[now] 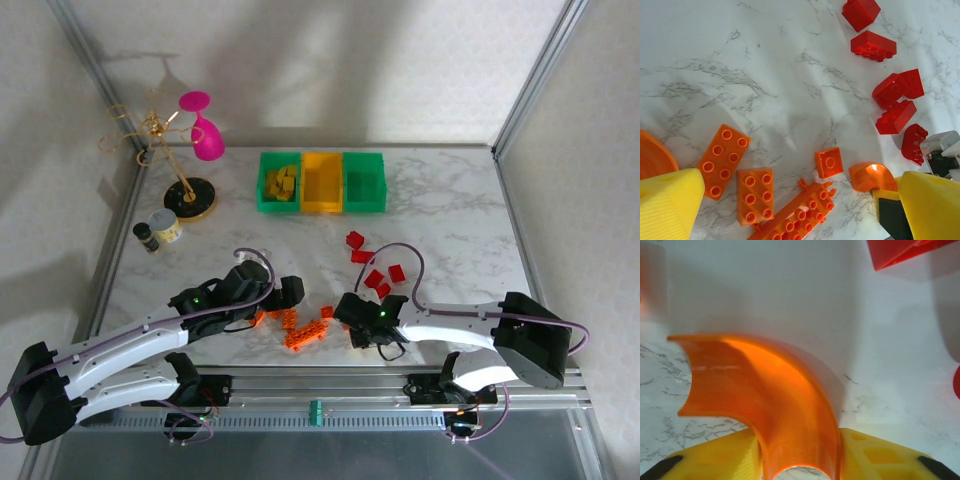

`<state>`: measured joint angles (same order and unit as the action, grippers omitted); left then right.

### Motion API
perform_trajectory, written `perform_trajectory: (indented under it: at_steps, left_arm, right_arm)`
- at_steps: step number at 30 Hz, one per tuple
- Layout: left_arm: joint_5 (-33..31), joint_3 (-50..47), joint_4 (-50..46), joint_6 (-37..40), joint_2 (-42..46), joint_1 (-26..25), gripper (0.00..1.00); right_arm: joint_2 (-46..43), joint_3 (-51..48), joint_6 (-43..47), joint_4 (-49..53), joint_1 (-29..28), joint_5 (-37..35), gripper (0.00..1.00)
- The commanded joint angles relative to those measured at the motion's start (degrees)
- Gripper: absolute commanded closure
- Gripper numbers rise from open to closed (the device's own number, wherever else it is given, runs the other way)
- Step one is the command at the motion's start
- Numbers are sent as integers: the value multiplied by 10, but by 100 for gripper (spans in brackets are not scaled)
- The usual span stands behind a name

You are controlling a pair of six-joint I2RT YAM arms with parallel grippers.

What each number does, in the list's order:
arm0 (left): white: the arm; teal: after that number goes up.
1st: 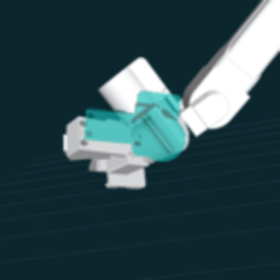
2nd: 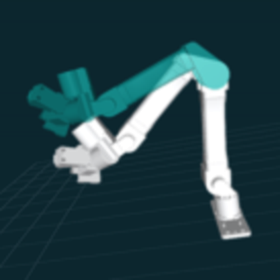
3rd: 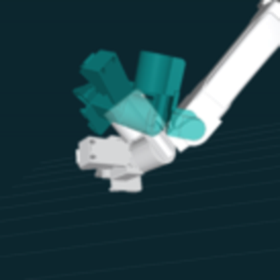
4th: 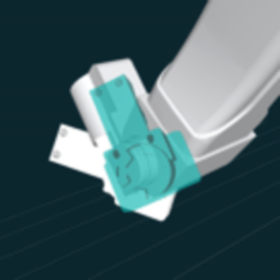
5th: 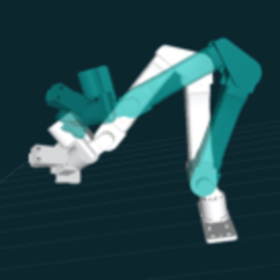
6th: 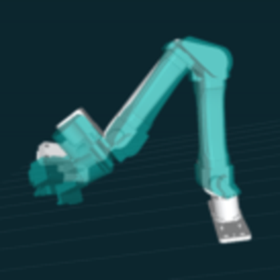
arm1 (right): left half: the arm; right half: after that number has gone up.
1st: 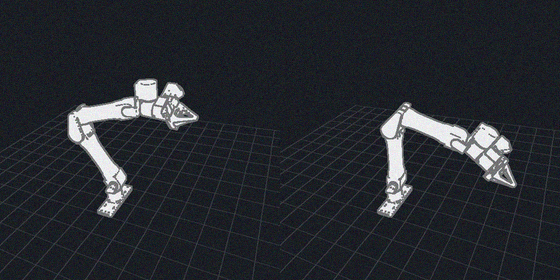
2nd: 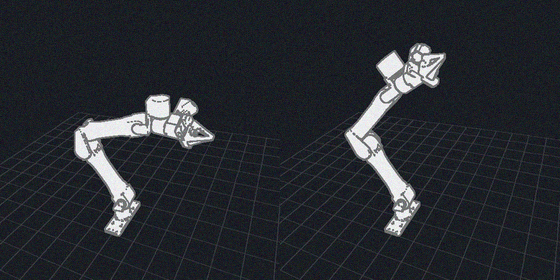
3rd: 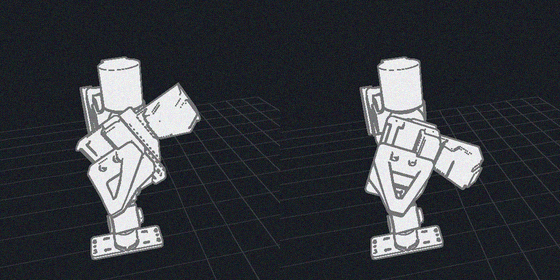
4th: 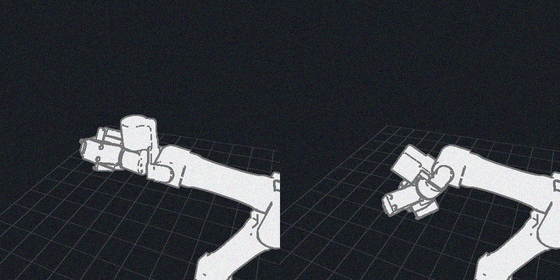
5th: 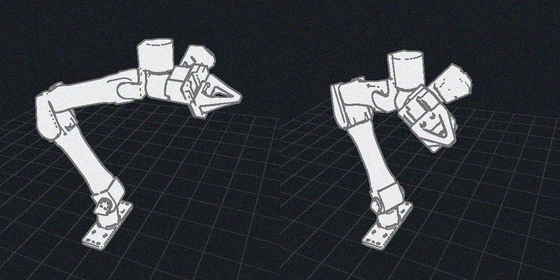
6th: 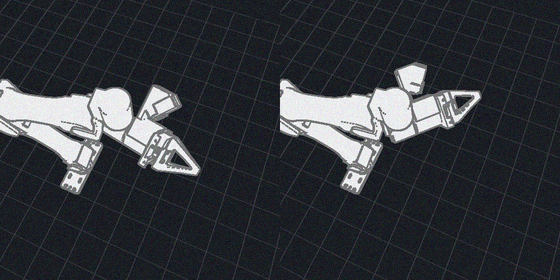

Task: Sort the legos into containers by color
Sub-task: Pick up the lego from the bottom-center of the table, then place the lego in the container.

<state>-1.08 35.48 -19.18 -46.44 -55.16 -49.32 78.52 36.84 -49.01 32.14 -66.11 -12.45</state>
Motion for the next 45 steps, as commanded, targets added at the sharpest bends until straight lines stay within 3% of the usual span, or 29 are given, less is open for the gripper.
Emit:
perform_trajectory:
  at_steps: [1, 11, 17, 20, 27, 37, 40, 45]
  left_arm:
    - [-16, 4, -17, -8, 10, -5, 0]
    - [-38, 12, -23, -14, 33, -4, 0]
    - [-90, 54, -50, 5, 30, 2, 0]
    - [-110, 82, -62, 25, 17, 19, 0]
    - [-91, 123, -58, 81, -14, 97, 0]
    - [-63, 130, -20, 108, -56, 174, 0]
    - [-53, 129, -5, 119, -64, 177, 0]
    - [-54, 129, -2, 125, -73, 182, 0]
  right_arm:
    - [12, 10, 4, -1, -6, -20, 63]
    - [-43, 55, 16, 42, 5, -54, 69]
    - [-49, 126, 109, 3, 87, -39, 66]
    - [-7, 182, 160, -33, 132, -36, 65]
    - [146, 333, 244, -130, 227, -4, 65]
    - [366, 548, 290, -179, 306, -18, 65]
    - [429, 615, 307, -178, 321, -20, 62]
    - [508, 735, 322, -149, 339, -10, 47]
